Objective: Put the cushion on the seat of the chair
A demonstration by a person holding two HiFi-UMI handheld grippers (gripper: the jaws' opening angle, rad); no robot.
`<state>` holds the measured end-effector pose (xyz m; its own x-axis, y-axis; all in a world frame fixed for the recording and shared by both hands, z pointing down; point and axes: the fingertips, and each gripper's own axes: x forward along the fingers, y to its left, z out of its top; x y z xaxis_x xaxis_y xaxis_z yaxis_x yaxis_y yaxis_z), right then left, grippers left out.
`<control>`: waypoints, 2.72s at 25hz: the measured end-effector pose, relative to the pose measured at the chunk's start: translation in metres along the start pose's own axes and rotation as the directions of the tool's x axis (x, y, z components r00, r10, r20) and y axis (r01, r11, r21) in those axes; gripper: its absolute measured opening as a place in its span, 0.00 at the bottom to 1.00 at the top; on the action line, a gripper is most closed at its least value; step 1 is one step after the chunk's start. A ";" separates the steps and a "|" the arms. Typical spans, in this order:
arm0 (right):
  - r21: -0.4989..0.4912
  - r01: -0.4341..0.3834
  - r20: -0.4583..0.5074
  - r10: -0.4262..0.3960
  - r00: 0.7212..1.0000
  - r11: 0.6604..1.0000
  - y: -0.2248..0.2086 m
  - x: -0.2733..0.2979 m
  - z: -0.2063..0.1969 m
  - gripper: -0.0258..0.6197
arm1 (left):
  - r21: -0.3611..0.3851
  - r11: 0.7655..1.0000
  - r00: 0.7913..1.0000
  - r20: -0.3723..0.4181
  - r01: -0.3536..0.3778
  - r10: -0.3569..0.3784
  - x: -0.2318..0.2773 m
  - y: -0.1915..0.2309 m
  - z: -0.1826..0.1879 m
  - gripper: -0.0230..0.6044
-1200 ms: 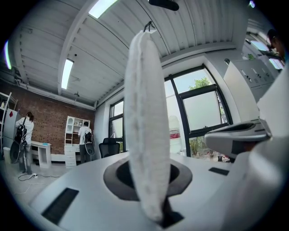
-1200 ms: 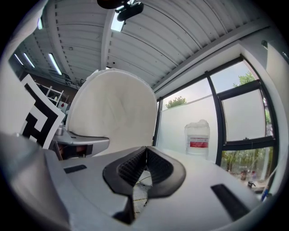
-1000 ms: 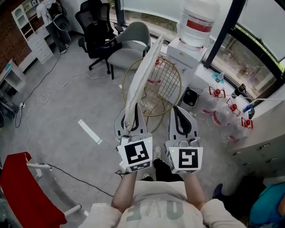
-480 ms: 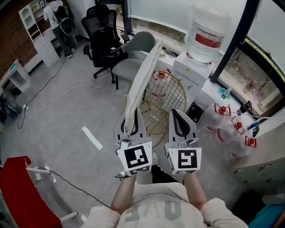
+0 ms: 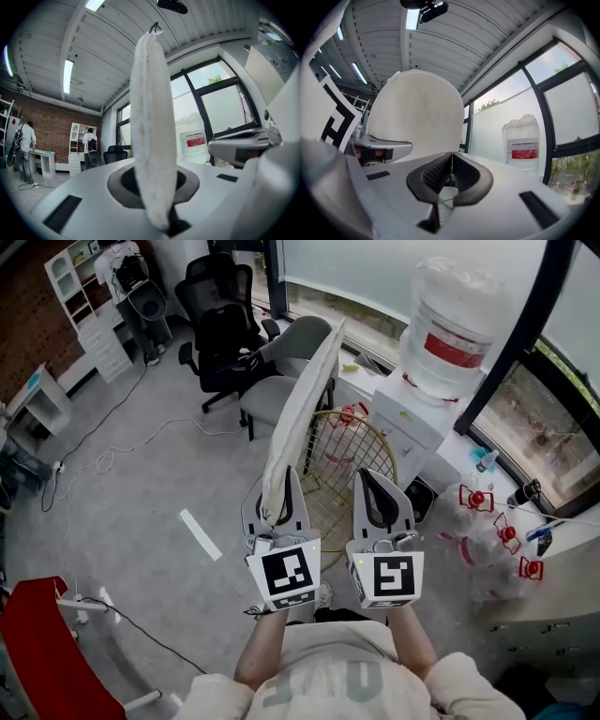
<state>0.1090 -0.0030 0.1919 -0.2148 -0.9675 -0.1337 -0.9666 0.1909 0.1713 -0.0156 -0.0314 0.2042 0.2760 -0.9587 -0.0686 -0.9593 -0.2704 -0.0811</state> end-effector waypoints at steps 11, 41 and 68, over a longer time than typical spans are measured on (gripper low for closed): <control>0.017 -0.009 0.025 0.008 1.000 1.000 -0.044 0.061 -0.012 0.07 | 0.029 0.999 0.999 0.031 -0.031 0.030 0.076 -0.007 0.010 0.13; -0.022 0.099 0.085 -0.097 0.992 0.995 -0.060 0.118 0.008 0.07 | -0.012 0.997 0.992 0.106 0.071 -0.069 0.150 0.017 0.030 0.13; 0.111 0.203 -0.168 -0.183 0.969 0.973 -0.083 0.143 -0.171 0.07 | -0.574 0.752 0.906 -0.041 0.324 -0.422 0.223 -0.027 -0.196 0.13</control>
<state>0.1830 -0.1853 0.3259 -0.0079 -1.0000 0.0033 -0.9995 0.0080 0.0308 0.0599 -0.2552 0.3862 0.6524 -0.7577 0.0131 -0.6660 -0.5650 0.4871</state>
